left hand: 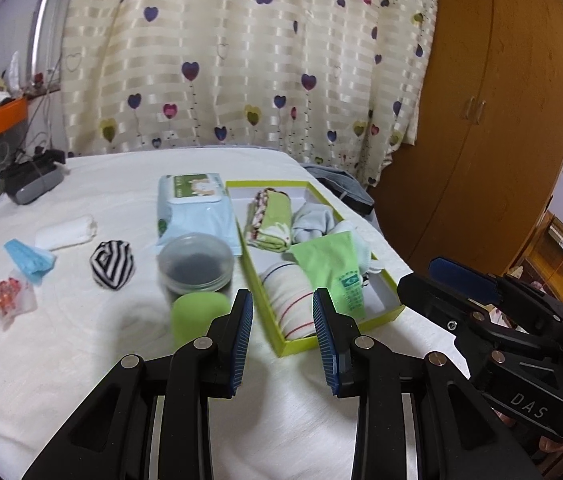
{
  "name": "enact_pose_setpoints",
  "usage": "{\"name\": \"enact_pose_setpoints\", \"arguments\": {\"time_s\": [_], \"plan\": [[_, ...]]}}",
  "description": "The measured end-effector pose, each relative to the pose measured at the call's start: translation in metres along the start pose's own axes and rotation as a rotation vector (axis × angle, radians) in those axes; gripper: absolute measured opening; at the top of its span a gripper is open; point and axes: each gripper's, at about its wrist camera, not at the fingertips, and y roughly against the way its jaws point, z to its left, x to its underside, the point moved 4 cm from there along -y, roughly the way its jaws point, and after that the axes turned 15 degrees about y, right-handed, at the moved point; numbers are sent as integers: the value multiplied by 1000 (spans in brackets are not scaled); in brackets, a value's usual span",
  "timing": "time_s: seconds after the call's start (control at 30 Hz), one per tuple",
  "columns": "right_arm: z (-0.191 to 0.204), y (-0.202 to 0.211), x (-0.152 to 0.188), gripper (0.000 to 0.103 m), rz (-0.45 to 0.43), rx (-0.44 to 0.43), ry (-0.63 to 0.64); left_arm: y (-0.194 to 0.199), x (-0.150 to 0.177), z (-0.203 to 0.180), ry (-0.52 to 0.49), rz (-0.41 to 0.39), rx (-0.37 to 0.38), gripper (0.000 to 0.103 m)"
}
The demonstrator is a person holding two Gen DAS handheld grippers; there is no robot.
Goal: Organize soft objects
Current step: 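Withdraw both grippers from the box toward the remaining items on the bed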
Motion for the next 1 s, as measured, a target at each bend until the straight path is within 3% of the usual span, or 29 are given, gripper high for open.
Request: {"name": "enact_pose_setpoints", "arguments": {"time_s": [1.0], "plan": [[74, -30, -29, 46, 4, -128, 128, 21, -12, 90, 123, -38, -126, 30]]}}
